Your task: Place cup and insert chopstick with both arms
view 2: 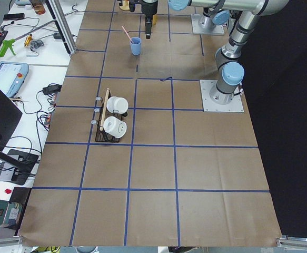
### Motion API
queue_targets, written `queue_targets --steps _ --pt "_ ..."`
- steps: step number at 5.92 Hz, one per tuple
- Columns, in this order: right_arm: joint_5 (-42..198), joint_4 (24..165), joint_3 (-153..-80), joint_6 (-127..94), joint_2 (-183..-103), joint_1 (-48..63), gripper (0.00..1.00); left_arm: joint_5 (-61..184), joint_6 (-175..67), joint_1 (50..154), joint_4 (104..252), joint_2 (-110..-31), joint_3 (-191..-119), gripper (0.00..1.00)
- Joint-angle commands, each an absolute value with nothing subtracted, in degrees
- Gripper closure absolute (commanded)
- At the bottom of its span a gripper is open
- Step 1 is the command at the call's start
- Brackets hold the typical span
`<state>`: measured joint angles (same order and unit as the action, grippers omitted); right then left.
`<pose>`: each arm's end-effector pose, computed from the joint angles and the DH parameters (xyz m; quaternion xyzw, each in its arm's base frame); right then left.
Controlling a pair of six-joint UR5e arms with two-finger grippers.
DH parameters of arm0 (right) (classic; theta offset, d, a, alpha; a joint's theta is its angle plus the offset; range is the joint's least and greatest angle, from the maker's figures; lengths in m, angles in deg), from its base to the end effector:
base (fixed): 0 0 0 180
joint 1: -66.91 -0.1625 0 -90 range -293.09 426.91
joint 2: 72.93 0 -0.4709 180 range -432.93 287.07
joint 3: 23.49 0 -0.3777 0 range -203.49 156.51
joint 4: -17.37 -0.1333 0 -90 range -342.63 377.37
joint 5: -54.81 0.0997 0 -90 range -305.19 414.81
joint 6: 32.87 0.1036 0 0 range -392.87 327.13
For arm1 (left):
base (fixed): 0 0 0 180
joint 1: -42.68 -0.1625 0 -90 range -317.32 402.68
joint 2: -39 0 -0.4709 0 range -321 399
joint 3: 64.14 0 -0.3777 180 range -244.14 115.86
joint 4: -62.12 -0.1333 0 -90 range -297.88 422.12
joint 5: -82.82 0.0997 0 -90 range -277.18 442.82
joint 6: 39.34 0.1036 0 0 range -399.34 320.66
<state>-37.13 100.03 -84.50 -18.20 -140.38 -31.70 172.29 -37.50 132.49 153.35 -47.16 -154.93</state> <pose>0.2262 -0.6272 0.5347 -0.0527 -0.9984 -0.0043 0.0182 -0.1328 -0.4490 0.5521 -0.0145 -0.9998 0.0160 0.0043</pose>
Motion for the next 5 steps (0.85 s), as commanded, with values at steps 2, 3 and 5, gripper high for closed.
queue_targets --steps 2,3,5 --pt "-37.30 92.34 -91.21 -29.26 -148.93 -23.36 0.00 172.29 -37.50 132.51 153.36 -47.05 -154.93 0.02" --pt "-36.69 94.08 -97.70 -28.57 -153.31 -23.09 0.00 172.29 -37.50 132.42 153.44 -47.05 -154.93 0.02" --pt "-36.77 101.63 -104.51 -27.43 -156.59 -23.43 0.00 172.29 -37.50 132.42 153.36 -47.05 -154.93 0.02"
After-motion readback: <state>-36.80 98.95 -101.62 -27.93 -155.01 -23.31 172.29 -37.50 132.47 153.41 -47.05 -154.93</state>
